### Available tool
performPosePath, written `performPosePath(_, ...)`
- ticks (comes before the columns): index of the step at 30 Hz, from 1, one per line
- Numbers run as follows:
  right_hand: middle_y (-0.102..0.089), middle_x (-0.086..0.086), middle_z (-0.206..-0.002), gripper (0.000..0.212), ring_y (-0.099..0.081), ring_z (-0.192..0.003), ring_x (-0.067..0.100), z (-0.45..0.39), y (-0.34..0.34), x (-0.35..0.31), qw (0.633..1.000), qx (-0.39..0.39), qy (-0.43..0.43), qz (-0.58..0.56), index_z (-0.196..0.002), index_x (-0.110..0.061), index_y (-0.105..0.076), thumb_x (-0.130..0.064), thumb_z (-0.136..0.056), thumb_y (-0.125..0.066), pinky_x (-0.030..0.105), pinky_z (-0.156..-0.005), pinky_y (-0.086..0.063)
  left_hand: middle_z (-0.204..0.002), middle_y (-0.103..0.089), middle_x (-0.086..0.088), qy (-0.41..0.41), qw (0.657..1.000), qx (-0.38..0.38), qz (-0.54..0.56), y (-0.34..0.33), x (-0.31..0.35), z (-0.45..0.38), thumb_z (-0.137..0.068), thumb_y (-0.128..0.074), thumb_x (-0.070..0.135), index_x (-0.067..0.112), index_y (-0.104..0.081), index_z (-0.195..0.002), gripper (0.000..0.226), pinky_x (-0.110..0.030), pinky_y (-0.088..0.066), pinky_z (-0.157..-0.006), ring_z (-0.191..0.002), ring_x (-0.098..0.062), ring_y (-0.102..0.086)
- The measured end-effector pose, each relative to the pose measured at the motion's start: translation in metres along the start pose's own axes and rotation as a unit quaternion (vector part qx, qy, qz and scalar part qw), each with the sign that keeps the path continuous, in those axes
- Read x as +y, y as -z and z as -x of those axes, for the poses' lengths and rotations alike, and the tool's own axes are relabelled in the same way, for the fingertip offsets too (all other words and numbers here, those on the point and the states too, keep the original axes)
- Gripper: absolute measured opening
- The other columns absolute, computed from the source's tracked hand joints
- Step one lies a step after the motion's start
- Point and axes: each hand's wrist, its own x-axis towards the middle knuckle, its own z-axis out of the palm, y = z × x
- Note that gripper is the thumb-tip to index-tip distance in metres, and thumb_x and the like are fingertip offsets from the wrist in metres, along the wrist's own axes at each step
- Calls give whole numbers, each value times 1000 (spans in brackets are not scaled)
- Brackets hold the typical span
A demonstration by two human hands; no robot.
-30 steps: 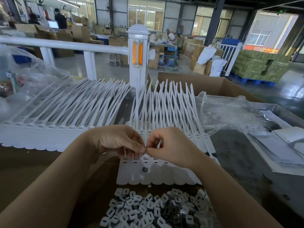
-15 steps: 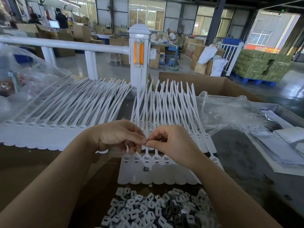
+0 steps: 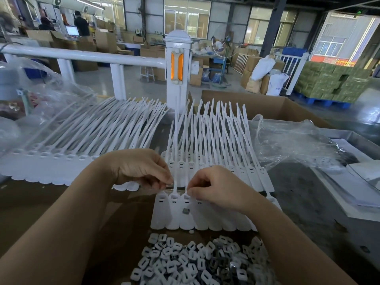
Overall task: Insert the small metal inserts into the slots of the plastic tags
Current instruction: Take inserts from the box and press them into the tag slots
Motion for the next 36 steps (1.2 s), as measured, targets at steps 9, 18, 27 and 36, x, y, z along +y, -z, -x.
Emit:
performPosePath(9, -70, -2, -93, 17, -65, -84, 11, 3, 4, 0, 999, -50, -14, 7, -97, -28, -72, -29, -82, -80, 29, -78, -55, -83, -75, -5, 91, 991, -33, -91, 0, -4, 1, -90, -69, 17, 12, -70, -82, 10, -20, -53, -62, -71, -12, -69)
performPosePath(18, -69, -2, -92, 16, -63, -79, 9, 3, 4, -1, 998, -57, -18, 5, -98, -25, -72, -30, -84, -79, 31, -79, -55, -76, -73, 1, 114, 982, -24, -148, -5, 0, -2, -93, -65, 22, 13, -68, -80, 16, -19, -51, -60, -66, -7, -67)
performPosePath(27, -70, -5, -89, 14, -65, -81, 8, 3, 5, -3, 998, -55, -20, 9, -99, -26, -72, -30, -86, -76, 24, -75, -53, -67, -71, 5, 144, 972, -11, -183, -6, 2, -8, -93, -67, 25, 12, -67, -82, 17, -17, -51, -56, -59, -3, -65)
performPosePath(36, -71, -9, -81, 6, -66, -62, 6, 5, 26, 1, 998, 28, -62, -18, -91, -30, -67, -30, -96, -64, 17, -55, -53, -69, -72, -1, 143, 975, 50, -160, 1, -3, -6, -98, -58, 33, 4, -66, -102, 29, -21, -53, -54, -59, -9, -68)
